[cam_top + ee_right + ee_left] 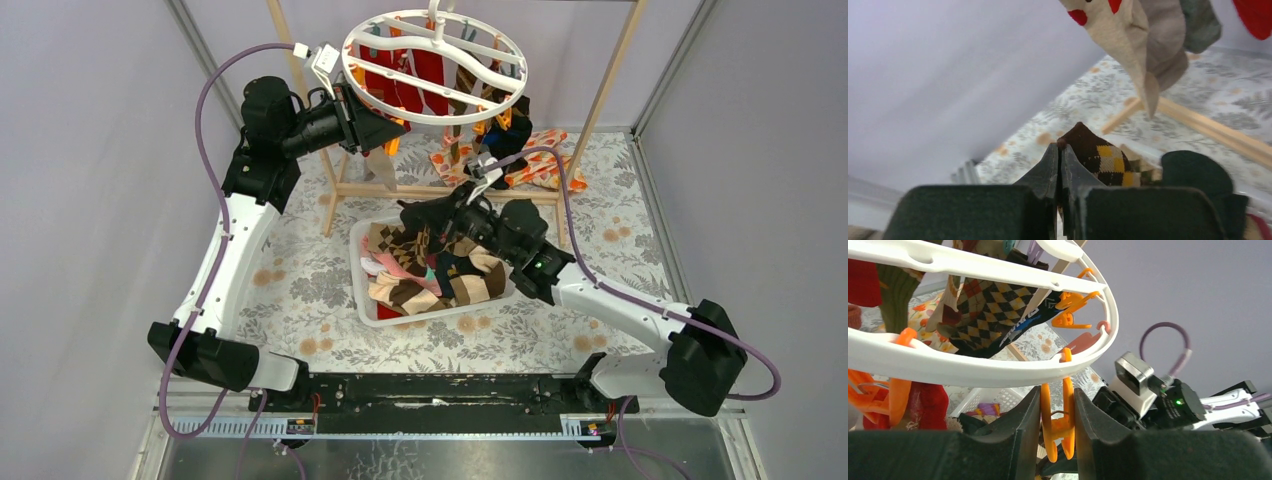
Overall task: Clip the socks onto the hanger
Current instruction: Pick up the sock from the bin, then clamp the sock onto the hanger.
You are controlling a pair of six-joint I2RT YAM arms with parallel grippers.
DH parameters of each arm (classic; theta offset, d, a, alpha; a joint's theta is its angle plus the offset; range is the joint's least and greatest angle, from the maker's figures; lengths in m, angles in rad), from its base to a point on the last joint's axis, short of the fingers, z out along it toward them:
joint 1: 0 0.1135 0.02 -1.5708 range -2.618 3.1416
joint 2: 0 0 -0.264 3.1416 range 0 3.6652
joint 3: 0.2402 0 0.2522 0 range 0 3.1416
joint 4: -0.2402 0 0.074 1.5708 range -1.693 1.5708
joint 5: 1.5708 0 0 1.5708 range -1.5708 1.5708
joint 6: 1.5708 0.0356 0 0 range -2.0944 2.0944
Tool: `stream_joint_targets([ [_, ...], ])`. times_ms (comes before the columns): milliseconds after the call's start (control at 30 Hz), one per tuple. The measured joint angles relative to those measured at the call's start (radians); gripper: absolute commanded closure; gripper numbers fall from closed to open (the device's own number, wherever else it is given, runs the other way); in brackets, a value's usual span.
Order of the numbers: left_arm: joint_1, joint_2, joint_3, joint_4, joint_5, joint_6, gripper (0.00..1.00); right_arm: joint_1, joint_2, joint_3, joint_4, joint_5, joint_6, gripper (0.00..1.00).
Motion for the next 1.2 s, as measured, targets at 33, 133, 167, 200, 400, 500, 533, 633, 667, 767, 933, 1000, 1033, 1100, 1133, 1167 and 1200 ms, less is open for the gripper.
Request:
stream_joint_targets([
  [33,0.0,0.0,0.0,0.005,0.003,-0.01,1.0,-0.022,-0.008,-0.029,0.054,-0.045,0.053,1.0],
  [133,0.0,0.0,-0.009,0.034,0.009,-0.054,1.0,-0.048,-0.012,-0.087,0.171,-0.135,0.176,1.0],
  [167,0.0,0.0,-0.014,0.045,0.01,-0.067,1.0,-0.054,-0.012,-0.102,0.206,-0.16,0.211,1.0],
  [200,0.0,0.0,-0.022,0.057,0.01,-0.083,1.0,-0.058,-0.012,-0.114,0.24,-0.18,0.246,1.0],
  [400,-0.01,0.003,-0.039,0.088,-0.001,-0.153,1.0,-0.118,0.01,-0.135,0.507,-0.244,0.461,1.0],
  [500,-0.024,0.003,-0.039,0.094,-0.006,-0.168,1.0,-0.129,0.033,-0.133,0.579,-0.259,0.518,1.0],
  [533,-0.027,0.003,-0.039,0.098,-0.006,-0.172,1.0,-0.133,0.047,-0.13,0.603,-0.262,0.54,1.0],
  [633,-0.031,0.003,-0.039,0.109,-0.005,-0.185,1.0,-0.142,0.09,-0.113,0.66,-0.281,0.606,1.0],
  [667,-0.031,0.003,-0.039,0.113,-0.004,-0.189,1.0,-0.147,0.102,-0.109,0.68,-0.286,0.63,1.0],
  [767,-0.031,0.003,-0.043,0.137,0.003,-0.204,1.0,-0.166,0.125,-0.108,0.741,-0.288,0.694,1.0],
  [933,-0.031,0.006,-0.059,0.172,0.011,-0.238,1.0,-0.197,0.183,-0.092,0.848,-0.283,0.793,1.0],
  [1000,-0.032,0.011,-0.06,0.183,0.018,-0.25,1.0,-0.2,0.211,-0.077,0.879,-0.283,0.826,1.0],
  [1033,-0.032,0.013,-0.06,0.185,0.022,-0.254,1.0,-0.2,0.229,-0.067,0.899,-0.283,0.844,1.0],
  [1100,-0.032,0.016,-0.06,0.194,0.029,-0.261,1.0,-0.203,0.259,-0.05,0.931,-0.282,0.879,1.0],
  [1133,-0.031,0.016,-0.063,0.2,0.031,-0.264,1.0,-0.205,0.276,-0.041,0.951,-0.283,0.898,1.0],
  [1167,-0.032,0.016,-0.065,0.209,0.036,-0.269,1.0,-0.208,0.289,-0.034,0.964,-0.283,0.912,1.0],
  [1200,-0.031,0.016,-0.067,0.214,0.04,-0.272,1.0,-0.211,0.304,-0.026,0.979,-0.282,0.929,1.0],
])
